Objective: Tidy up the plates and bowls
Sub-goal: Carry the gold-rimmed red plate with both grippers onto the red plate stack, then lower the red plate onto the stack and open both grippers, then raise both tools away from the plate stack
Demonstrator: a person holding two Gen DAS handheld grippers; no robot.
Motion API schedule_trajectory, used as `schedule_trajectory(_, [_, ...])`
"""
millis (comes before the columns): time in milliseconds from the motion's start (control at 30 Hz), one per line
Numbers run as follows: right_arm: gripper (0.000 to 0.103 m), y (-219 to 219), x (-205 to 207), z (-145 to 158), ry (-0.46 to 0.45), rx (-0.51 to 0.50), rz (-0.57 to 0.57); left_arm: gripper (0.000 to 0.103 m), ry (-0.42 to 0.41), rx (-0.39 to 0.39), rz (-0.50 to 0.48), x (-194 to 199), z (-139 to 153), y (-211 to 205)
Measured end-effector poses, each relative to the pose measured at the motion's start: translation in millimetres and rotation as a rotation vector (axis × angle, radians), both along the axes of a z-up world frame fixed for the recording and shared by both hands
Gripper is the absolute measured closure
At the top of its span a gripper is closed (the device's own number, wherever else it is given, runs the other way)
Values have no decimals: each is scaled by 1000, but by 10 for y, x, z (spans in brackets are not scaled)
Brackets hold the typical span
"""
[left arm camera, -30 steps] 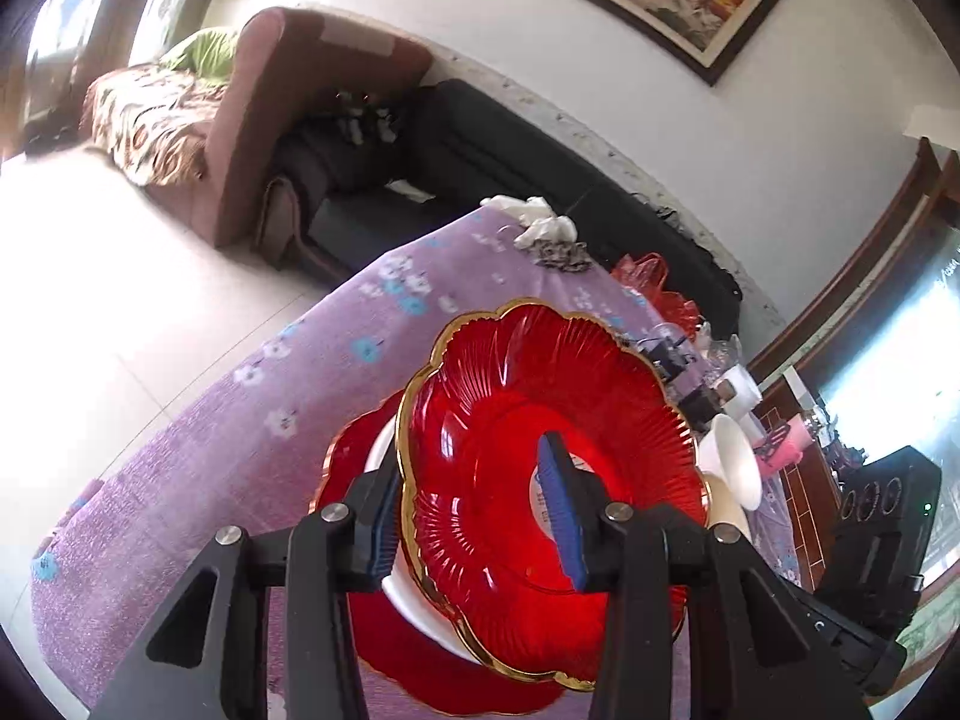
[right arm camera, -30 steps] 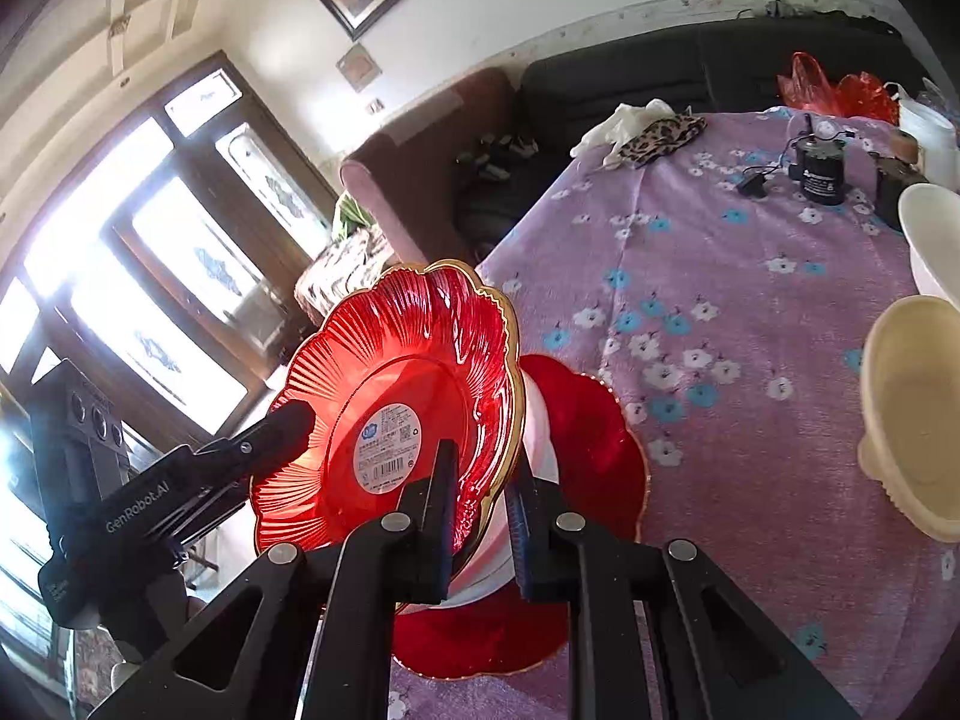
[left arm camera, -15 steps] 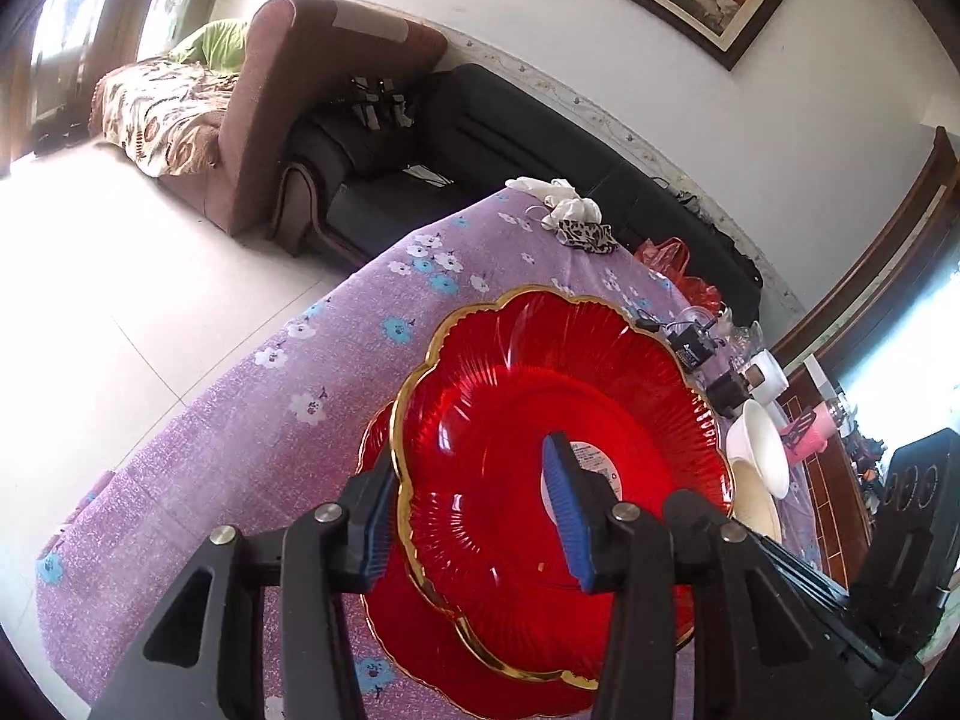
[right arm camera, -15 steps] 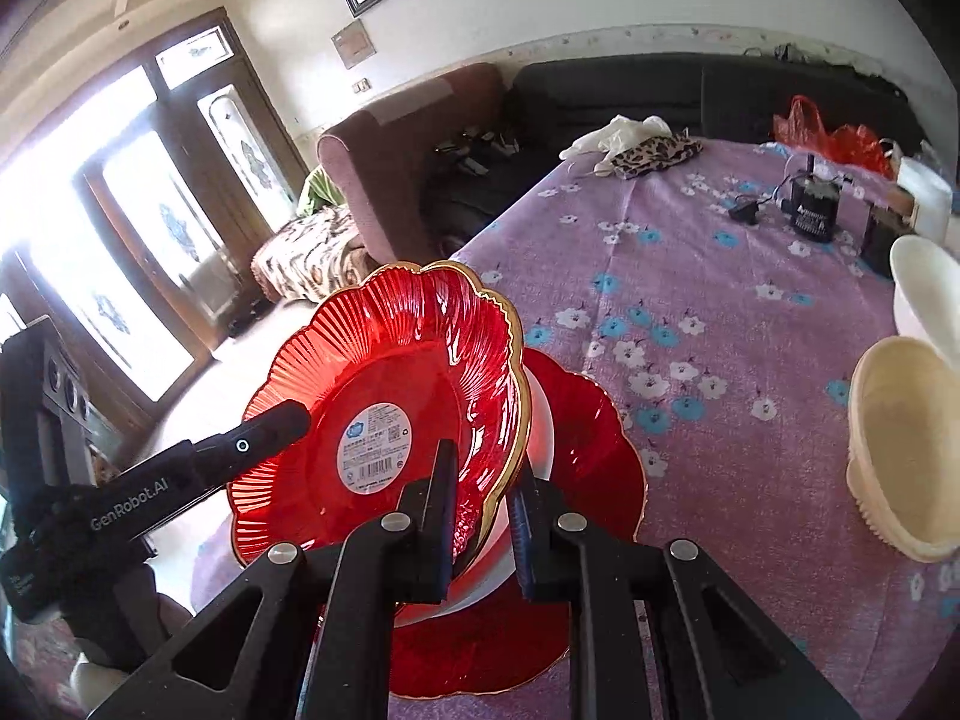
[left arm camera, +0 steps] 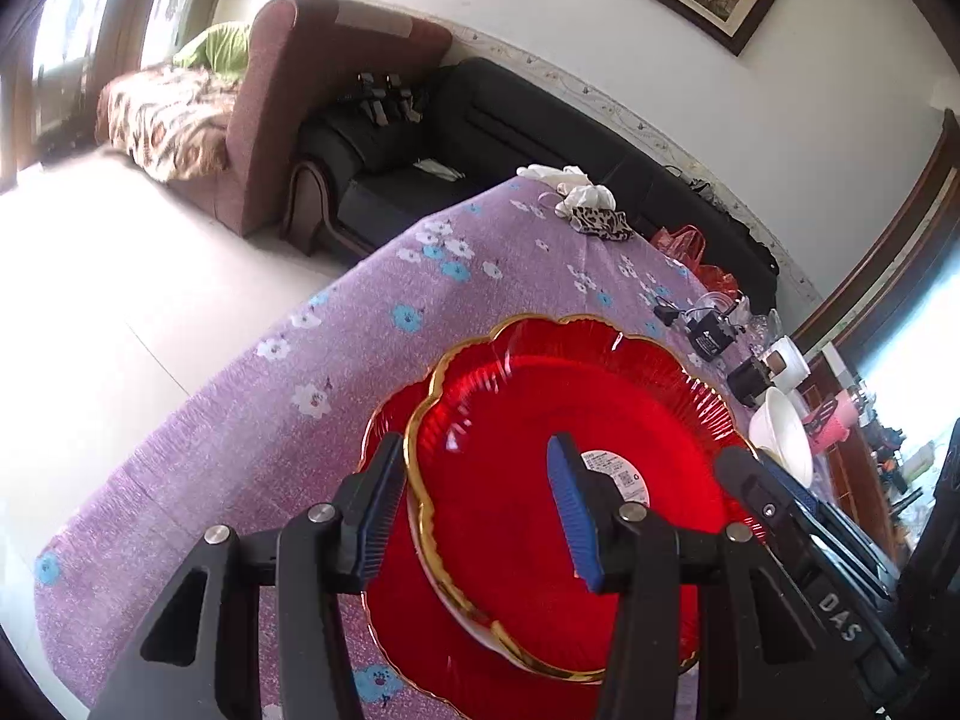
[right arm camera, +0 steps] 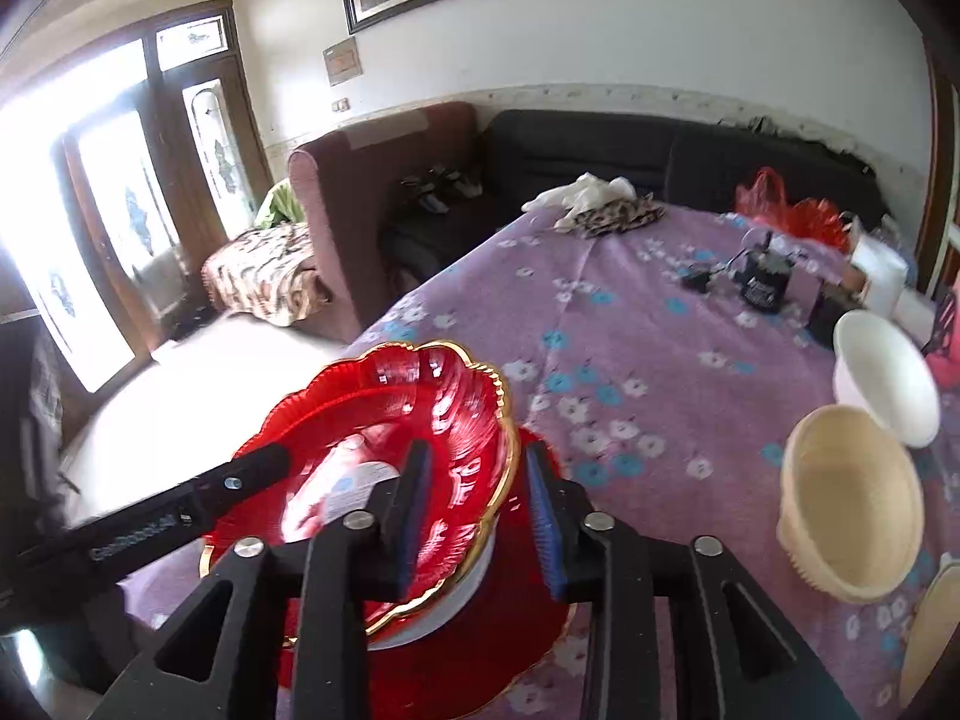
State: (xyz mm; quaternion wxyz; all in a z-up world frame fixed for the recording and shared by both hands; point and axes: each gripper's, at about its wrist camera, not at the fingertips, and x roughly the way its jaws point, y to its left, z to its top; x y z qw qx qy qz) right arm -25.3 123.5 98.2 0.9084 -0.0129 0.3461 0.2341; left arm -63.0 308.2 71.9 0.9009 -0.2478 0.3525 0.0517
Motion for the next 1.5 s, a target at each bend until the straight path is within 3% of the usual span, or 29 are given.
schedule_trajectory(367, [67,32,70,-196,-5,-20,-3,51,-70,-8,21,-187,164,22])
schedule_trajectory(600, [64,-13,85,-219,10,45,12,46,-113,12,30,-328,303,-10])
schedule_trajectory(633, [61,-61,84,-183,9,73,4,45,-120,20,32,-350,330,-21])
schedule_trajectory(700, [41,-155,77,-111,8,123,-12,41,-140,47,32,-400,401,-82])
schedule_trajectory(733, [39,-244,68,-62,1,158,-29,37,-148,58,31,-413,427,-99])
schedule_trajectory(867, [39,-495,-7,79,-22,197,-67,31,-199,122,19,-531,576,-271])
schedule_trajectory(933, [39,-656,-85,140,-34,216,-80,21,-223,138,22,-601,639,-343])
schedule_trajectory(1133, [39,-1217,-408,335,-99,261,-134,5,-301,222,38,-878,900,-588])
schedule_trajectory(1267, [38,-1571,-769,636,-205,229,-167,5,-375,240,39,-1115,1109,-729])
schedule_trajectory(1500, [33,-2199,-1397,1280,-321,235,-219,5,-423,258,-19,-1471,1529,-917])
